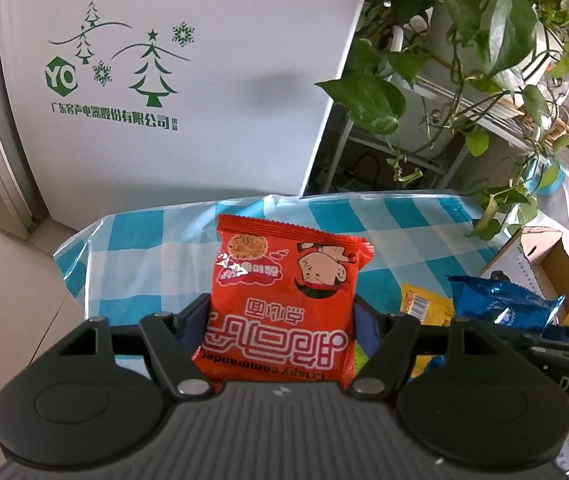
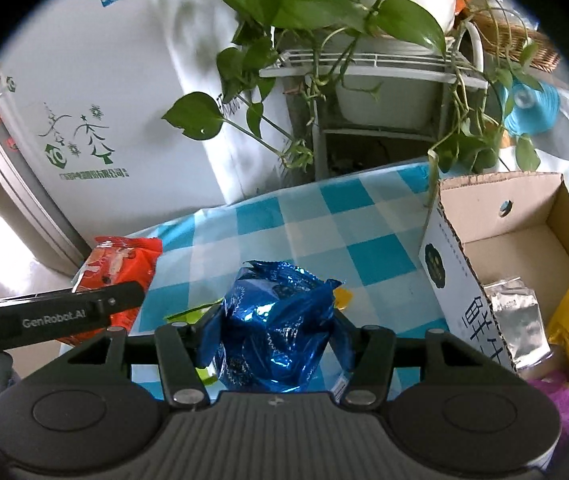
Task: Organize snacks
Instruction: 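Lift both bags and carry them toward the cardboard box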
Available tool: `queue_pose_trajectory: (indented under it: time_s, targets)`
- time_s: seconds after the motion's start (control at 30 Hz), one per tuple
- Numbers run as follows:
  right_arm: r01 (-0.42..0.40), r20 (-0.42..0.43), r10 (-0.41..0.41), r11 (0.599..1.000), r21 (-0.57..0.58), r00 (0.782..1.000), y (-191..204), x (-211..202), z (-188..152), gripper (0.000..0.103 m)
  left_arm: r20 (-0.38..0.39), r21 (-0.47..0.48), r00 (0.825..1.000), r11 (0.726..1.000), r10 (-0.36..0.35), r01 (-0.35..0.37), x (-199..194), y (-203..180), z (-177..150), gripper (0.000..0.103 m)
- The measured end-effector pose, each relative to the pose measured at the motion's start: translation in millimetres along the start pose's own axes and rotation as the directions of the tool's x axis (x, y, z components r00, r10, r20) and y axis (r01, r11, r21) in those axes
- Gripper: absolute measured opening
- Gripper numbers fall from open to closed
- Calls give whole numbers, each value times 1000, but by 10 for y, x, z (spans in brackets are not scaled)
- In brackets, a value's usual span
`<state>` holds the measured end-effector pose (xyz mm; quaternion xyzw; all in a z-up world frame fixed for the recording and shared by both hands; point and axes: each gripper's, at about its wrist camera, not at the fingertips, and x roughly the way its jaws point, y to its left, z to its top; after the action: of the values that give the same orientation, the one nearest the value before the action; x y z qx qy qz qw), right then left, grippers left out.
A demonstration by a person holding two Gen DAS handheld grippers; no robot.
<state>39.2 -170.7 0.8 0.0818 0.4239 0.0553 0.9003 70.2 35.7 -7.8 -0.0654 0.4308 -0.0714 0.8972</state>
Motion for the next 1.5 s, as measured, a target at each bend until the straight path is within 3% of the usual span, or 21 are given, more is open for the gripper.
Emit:
queue_pose_trajectory:
  time_s: [0.73, 1.5]
  targets:
    - [-3, 76, 7, 999, -52, 997, -15, -219, 24, 62, 57, 56, 998, 998, -7, 4, -196, -252, -44, 71]
    - [31, 151, -27, 999, -22, 988, -437, -589, 86, 62, 143, 165, 988, 986, -60, 36, -454, -706, -110, 71]
